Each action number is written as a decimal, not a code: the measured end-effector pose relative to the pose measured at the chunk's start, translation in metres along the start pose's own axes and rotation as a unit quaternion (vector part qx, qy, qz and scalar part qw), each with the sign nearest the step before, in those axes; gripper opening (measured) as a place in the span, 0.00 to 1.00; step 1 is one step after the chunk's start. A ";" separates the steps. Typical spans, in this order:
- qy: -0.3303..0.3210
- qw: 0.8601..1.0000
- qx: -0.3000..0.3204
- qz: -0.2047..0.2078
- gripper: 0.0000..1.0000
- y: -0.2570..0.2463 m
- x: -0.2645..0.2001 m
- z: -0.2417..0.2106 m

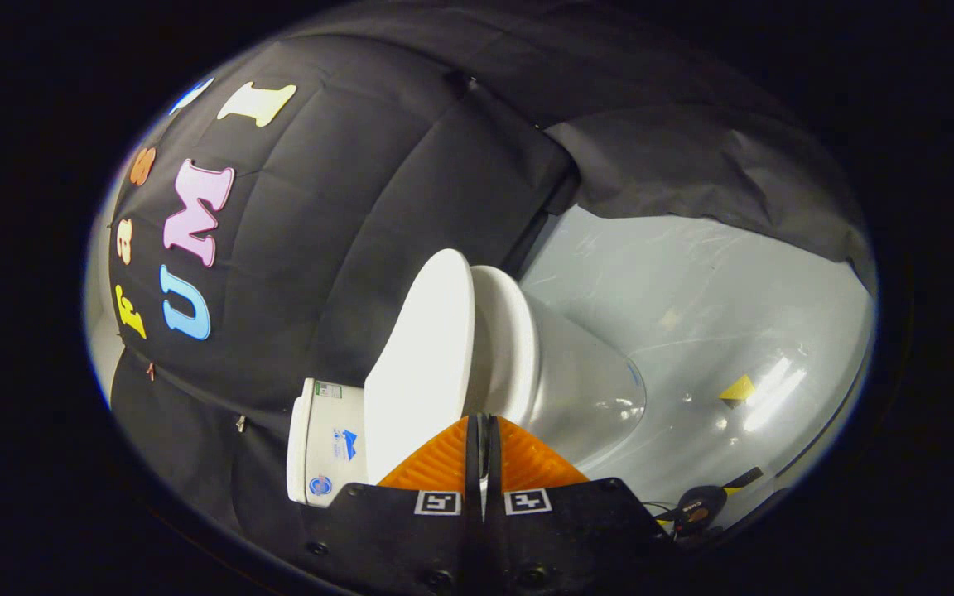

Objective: Open the toilet lid.

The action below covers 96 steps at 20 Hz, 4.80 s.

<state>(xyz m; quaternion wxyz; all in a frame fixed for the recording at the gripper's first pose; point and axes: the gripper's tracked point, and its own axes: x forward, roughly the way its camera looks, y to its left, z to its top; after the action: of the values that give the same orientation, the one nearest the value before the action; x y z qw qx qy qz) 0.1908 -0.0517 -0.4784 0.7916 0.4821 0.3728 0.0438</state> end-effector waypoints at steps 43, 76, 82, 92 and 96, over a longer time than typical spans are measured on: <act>-0.203 0.848 -0.485 -0.069 0.05 0.395 -0.084 -0.120; -0.181 0.779 -0.601 0.000 0.44 0.506 -0.045 -0.285; -0.191 0.779 -0.597 0.008 0.99 0.504 -0.069 -0.282; -0.230 0.790 -0.567 0.032 0.98 0.519 -0.158 -0.227; -0.262 0.796 -0.545 0.034 0.98 0.514 -0.206 -0.193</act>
<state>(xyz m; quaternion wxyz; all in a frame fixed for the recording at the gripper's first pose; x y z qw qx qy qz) 0.0695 0.2738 -0.0062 0.9888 -0.0238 0.0491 0.1388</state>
